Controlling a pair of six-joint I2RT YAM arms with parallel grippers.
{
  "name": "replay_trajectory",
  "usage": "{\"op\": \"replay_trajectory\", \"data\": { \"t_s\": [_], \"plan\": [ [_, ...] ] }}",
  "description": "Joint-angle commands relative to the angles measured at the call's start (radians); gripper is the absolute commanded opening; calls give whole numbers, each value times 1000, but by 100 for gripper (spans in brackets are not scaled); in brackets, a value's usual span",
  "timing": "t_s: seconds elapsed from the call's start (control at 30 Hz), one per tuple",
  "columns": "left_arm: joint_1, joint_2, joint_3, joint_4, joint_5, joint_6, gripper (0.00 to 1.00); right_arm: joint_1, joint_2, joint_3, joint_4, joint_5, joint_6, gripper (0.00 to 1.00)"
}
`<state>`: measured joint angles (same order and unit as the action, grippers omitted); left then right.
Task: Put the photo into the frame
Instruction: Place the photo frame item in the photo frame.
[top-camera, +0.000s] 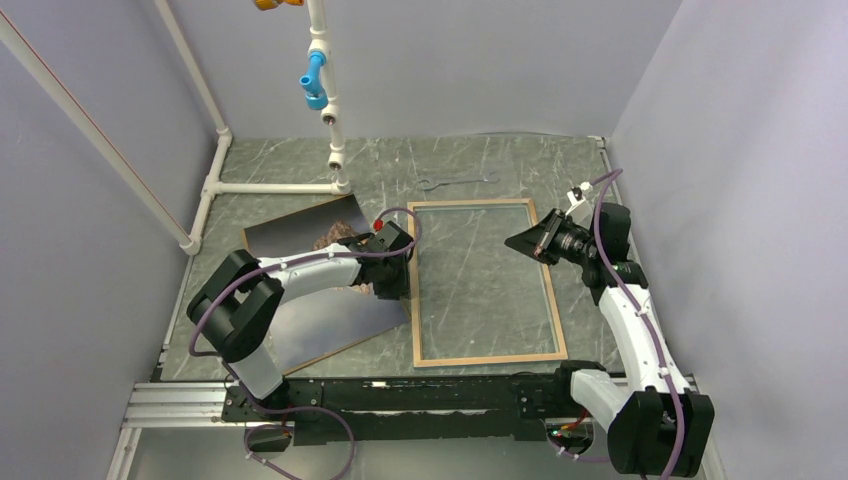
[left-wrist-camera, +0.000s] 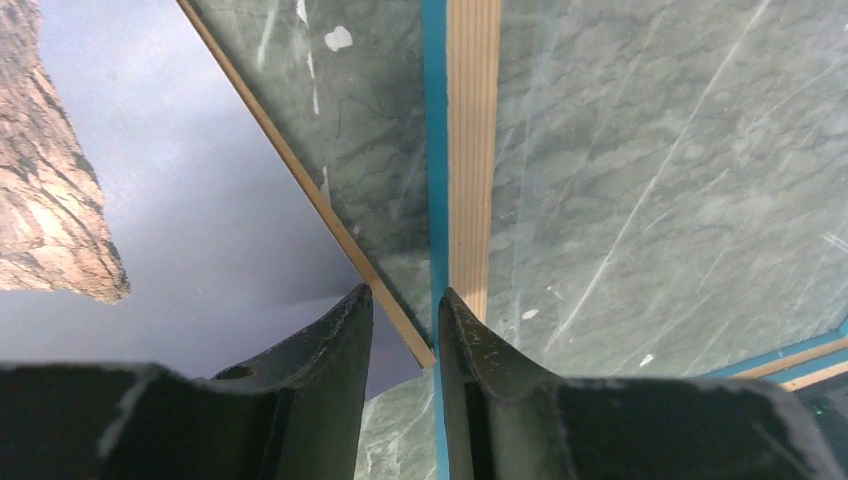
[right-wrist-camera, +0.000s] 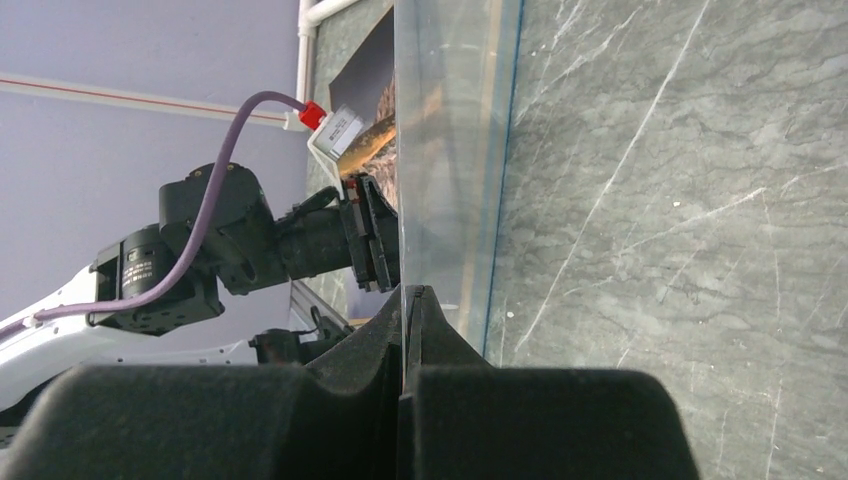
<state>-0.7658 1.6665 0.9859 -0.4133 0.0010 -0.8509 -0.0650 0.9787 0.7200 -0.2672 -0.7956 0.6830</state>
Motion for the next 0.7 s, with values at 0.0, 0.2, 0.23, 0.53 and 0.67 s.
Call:
{"op": "replay_trajectory", "data": {
  "t_s": [0.0, 0.2, 0.23, 0.53, 0.67],
  "plan": [
    [-4, 19, 28, -41, -41, 18, 35, -3, -3, -5, 71, -47, 16, 0],
    [-4, 28, 32, -45, -40, 21, 34, -2, 6, -26, 101, -53, 35, 0],
    [-3, 29, 33, -47, -40, 20, 34, -2, 7, -27, 106, -56, 40, 0],
    [-3, 39, 35, -46, -38, 21, 33, -2, -1, -6, 115, -71, 79, 0],
    [-3, 42, 39, -50, -38, 21, 32, 0, -1, 0, 117, -71, 93, 0]
  ]
}}
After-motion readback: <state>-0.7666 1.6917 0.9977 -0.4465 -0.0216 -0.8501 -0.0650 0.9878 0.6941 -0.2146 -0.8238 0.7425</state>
